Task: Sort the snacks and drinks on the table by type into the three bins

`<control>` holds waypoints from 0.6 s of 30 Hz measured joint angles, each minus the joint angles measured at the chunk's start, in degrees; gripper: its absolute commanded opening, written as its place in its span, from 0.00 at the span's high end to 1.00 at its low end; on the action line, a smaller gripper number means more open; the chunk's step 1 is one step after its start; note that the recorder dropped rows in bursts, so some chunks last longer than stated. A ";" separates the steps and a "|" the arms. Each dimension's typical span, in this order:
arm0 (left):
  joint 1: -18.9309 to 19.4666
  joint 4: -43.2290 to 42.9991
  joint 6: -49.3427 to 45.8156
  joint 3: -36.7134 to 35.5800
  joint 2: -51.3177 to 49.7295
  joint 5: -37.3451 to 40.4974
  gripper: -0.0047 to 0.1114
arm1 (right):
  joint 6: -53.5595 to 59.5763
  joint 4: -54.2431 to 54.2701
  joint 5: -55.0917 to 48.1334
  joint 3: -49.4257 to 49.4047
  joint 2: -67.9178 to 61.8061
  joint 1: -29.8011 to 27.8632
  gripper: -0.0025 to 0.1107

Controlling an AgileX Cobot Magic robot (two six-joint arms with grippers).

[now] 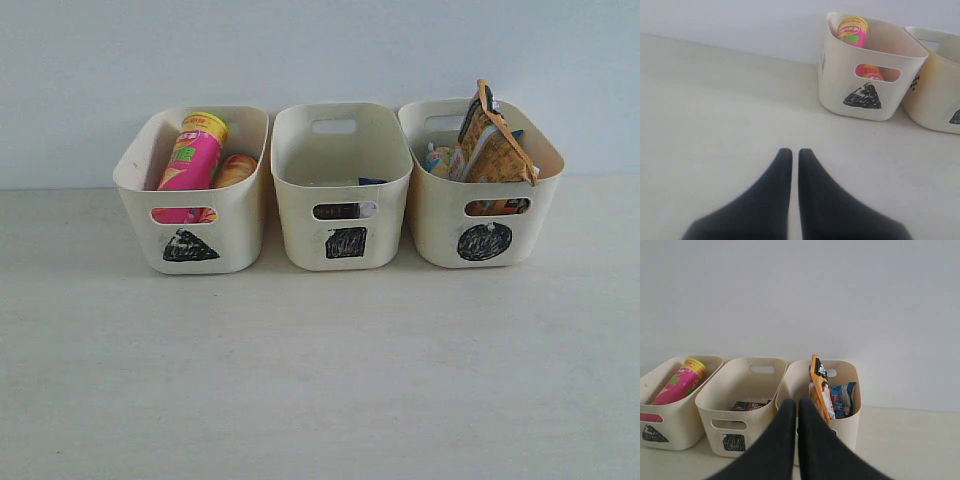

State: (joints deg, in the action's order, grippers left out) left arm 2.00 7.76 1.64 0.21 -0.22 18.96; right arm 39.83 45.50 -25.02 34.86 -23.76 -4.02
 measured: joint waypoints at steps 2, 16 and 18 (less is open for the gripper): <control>0.00 0.00 0.00 0.00 0.00 0.00 0.92 | 0.00 0.00 0.00 0.00 0.00 0.00 0.98; 0.00 0.00 0.15 0.00 0.00 0.00 0.92 | -7.58 -16.48 14.57 -15.13 15.15 0.00 0.98; 0.00 0.00 0.15 0.00 0.00 0.00 0.92 | -9.59 -16.74 17.82 -20.11 18.31 0.00 0.98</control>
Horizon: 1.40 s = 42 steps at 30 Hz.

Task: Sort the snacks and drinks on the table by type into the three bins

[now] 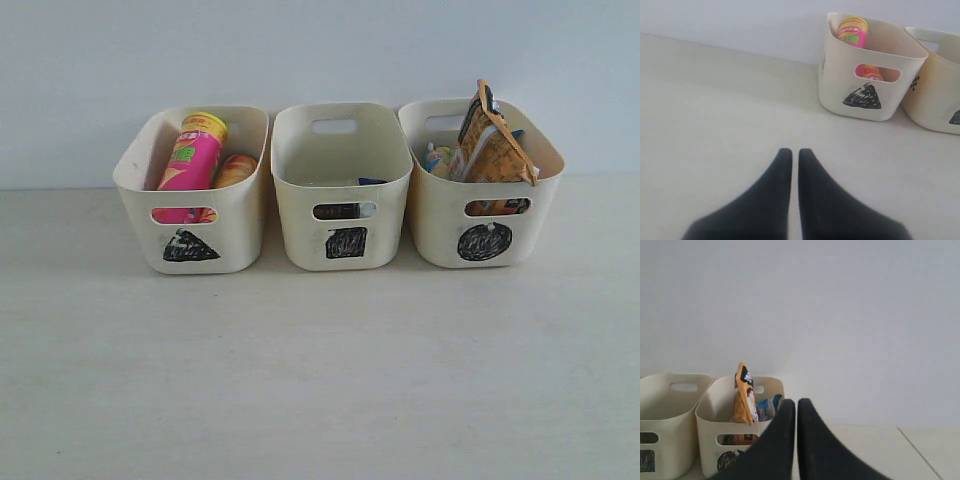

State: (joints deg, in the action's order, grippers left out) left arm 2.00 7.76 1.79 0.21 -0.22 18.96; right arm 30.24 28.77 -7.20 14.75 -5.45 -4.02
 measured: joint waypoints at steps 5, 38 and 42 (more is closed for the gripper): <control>0.00 0.00 0.00 0.00 0.00 0.00 0.92 | -4.16 -0.13 3.29 -7.08 0.84 0.00 0.98; 0.00 0.00 0.00 0.00 0.00 0.00 0.92 | -30.93 -26.81 -8.42 -14.56 5.11 0.00 0.98; 0.00 0.00 0.00 0.00 0.00 0.00 0.92 | -30.24 -27.28 -11.27 -14.56 5.11 0.00 0.98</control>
